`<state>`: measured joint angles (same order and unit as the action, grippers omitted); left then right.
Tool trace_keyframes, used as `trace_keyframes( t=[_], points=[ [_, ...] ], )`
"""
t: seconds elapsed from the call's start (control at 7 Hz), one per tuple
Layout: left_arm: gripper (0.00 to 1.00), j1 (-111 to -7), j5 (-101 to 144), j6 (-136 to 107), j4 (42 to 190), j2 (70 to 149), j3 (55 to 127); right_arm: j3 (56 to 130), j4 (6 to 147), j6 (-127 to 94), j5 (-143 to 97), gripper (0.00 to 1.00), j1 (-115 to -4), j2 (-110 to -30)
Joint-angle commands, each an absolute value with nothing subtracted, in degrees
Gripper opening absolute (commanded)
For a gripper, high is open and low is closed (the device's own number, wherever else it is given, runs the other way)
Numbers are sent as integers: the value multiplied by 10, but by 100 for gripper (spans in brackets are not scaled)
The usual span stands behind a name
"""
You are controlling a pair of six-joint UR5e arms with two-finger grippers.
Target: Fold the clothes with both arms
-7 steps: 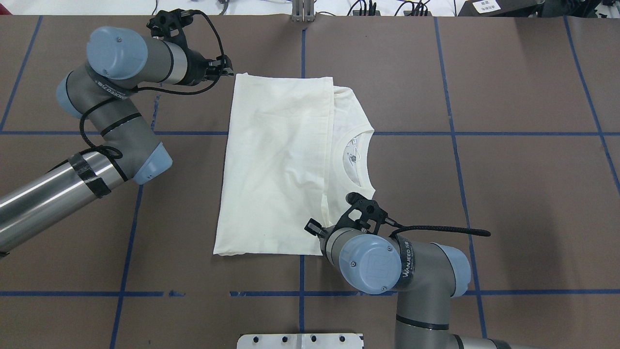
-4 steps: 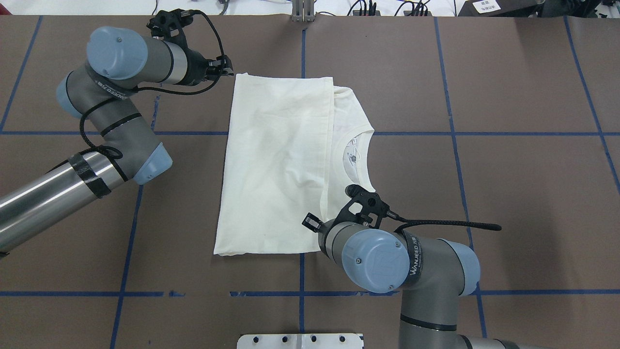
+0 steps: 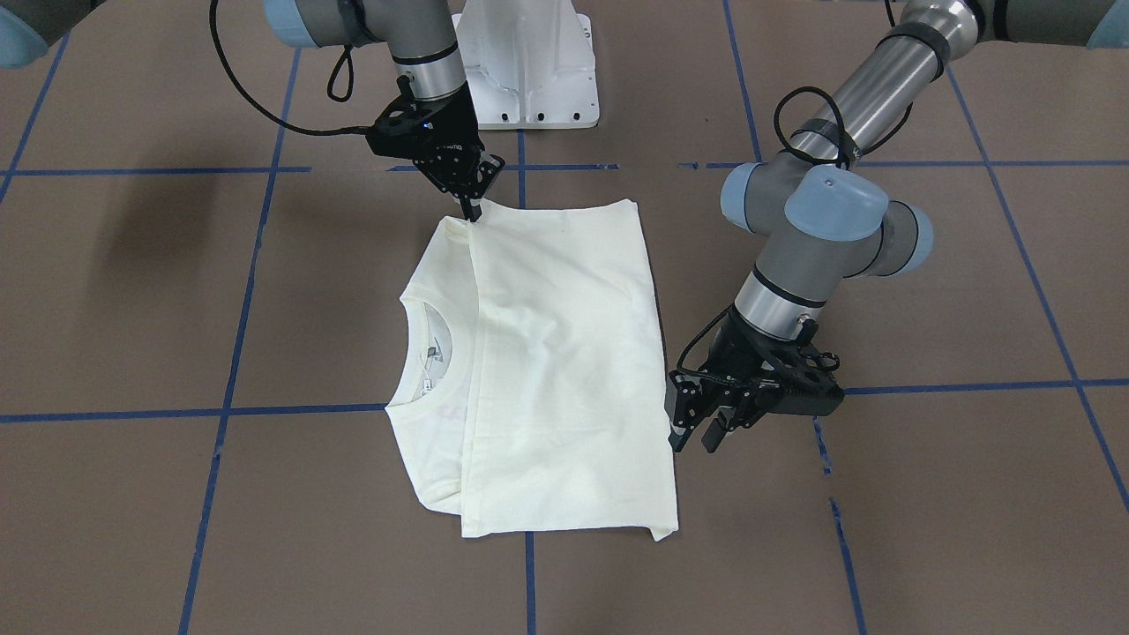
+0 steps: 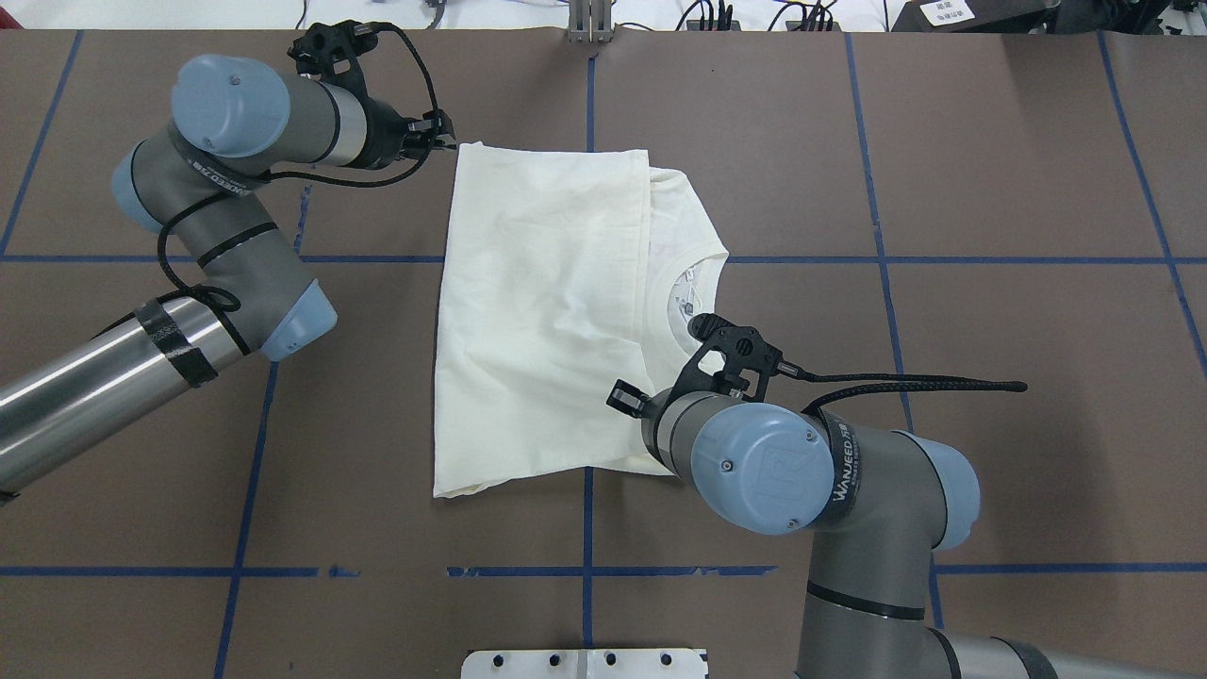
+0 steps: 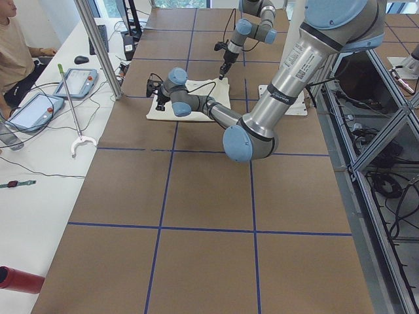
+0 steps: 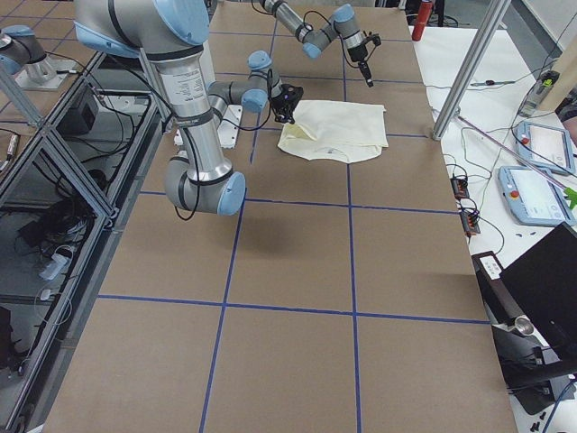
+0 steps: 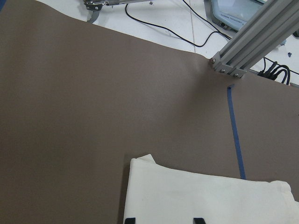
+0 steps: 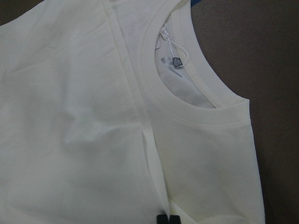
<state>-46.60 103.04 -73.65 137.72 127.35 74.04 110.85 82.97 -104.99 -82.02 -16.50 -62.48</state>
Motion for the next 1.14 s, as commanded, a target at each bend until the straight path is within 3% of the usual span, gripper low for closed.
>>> trace_keyframes(
  t=[0.0, 0.14, 0.29, 0.71, 1.0],
  points=[
    [51, -466, 1030, -737, 1377, 1274, 741, 1109, 829, -1048, -807, 0, -150, -652],
    [51, -465, 1030, -737, 1377, 1274, 740, 1107, 828, -1048, -785, 23, -133, -654],
    [51, -465, 1030, -737, 1377, 1274, 740, 1107, 828, -1051, -772, 39, -122, -655],
    [51, -464, 1030, -737, 1378, 1268, 740, 1105, 827, -1054, -770, 40, -118, -658],
    [51, -464, 1030, -737, 1378, 1267, 740, 1095, 824, -1097, -770, 57, -120, -662]
  ],
)
